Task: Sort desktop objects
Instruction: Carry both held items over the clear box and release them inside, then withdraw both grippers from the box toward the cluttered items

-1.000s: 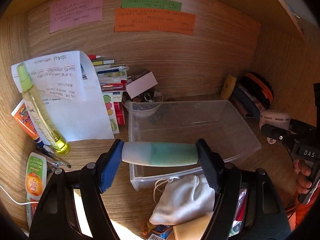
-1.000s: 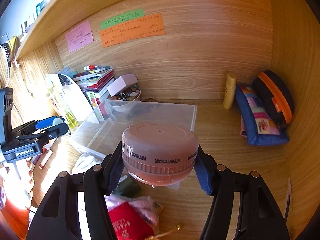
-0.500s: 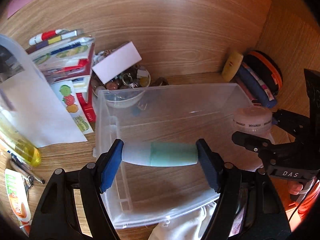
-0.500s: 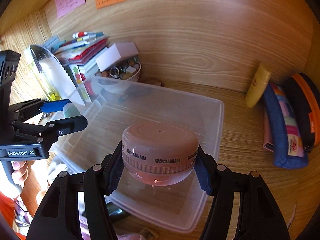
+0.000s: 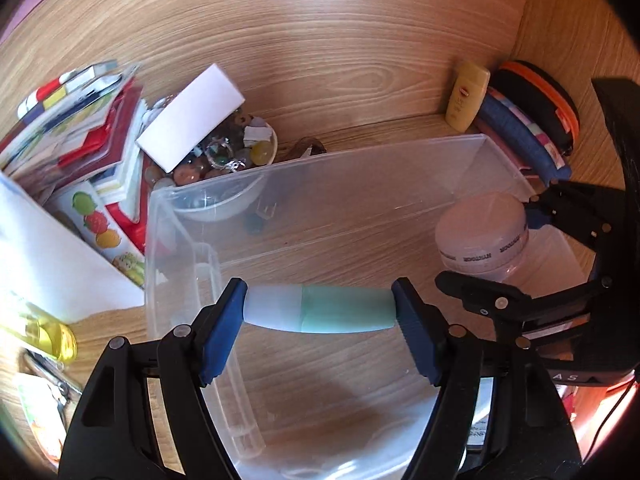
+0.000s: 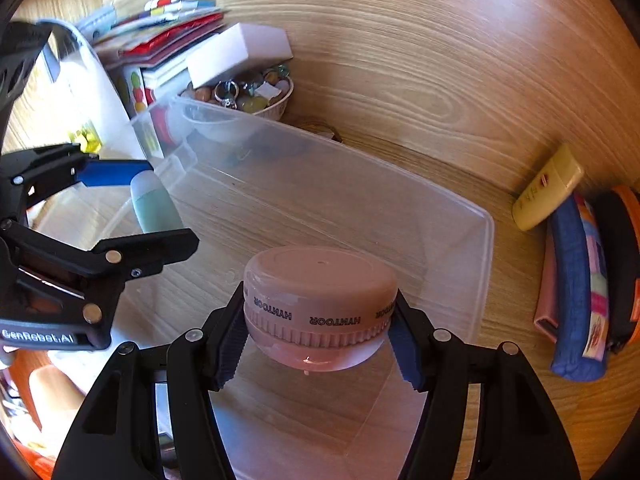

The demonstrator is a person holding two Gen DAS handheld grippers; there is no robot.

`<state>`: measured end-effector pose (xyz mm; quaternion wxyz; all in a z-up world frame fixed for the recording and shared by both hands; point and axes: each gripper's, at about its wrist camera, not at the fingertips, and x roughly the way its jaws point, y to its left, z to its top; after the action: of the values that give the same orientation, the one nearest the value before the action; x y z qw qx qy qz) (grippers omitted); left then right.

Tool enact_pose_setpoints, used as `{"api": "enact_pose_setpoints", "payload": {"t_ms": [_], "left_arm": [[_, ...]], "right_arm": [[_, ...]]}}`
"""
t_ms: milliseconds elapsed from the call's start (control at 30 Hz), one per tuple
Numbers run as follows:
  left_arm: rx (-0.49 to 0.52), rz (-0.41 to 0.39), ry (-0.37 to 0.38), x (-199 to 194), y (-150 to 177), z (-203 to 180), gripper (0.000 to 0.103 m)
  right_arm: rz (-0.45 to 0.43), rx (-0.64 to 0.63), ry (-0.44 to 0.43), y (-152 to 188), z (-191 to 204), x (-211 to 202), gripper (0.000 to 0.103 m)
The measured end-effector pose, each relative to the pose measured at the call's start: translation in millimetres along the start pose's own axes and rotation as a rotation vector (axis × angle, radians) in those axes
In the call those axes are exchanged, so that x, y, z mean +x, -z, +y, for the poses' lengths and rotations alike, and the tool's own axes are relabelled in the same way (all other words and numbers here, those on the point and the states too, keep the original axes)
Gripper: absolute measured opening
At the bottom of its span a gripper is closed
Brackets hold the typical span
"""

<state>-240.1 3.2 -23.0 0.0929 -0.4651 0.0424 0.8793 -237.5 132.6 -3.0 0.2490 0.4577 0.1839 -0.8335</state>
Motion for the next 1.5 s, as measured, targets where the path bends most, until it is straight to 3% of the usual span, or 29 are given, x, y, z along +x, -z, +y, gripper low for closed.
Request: {"api": "enact_pose_setpoints", "payload": {"t_ms": [567, 767, 900, 1000, 1167, 1433, 1500], "left_arm": [[0.045, -0.001, -0.02, 5.7, 1.1, -2.5, 0.075], [0.037, -0.01, -0.037, 2.2, 2.7, -0.7, 0.086], [0.038, -0.008, -0.036, -4.7, 5.6, -1.1, 0.087], [0.04, -0.022, -0.049, -9.7, 6.9, -3.1, 0.087], [0.028, -0.041, -0.047, -22.5, 11.0, -1.9, 0.087], [0.03, -0.121, -0.105, -57.4, 24.0, -7.4, 0.088], [0.028, -0.141, -0.105, -67.2, 28.6, -10.0, 0.093]], "right_arm": [[0.045, -0.017, 0.021, -4.3, 0.8, 5.2, 0.06], [0.055, -0.006, 0.028, -6.4, 1.4, 5.4, 0.06], [0.06, 0.017, 0.003, -4.1, 1.1, 2.3, 0.06], [0.038, 0.025, 0.006, -1.6, 1.9, -6.5, 0.061], [-0.027, 0.017, 0.038, 2.5, 6.9, -29.4, 0.073], [-0.093, 0.053, 0.036, 17.5, 7.1, -69.3, 0.074], [-0.111, 0.057, 0.043, 21.9, 7.8, -79.6, 0.074]]}}
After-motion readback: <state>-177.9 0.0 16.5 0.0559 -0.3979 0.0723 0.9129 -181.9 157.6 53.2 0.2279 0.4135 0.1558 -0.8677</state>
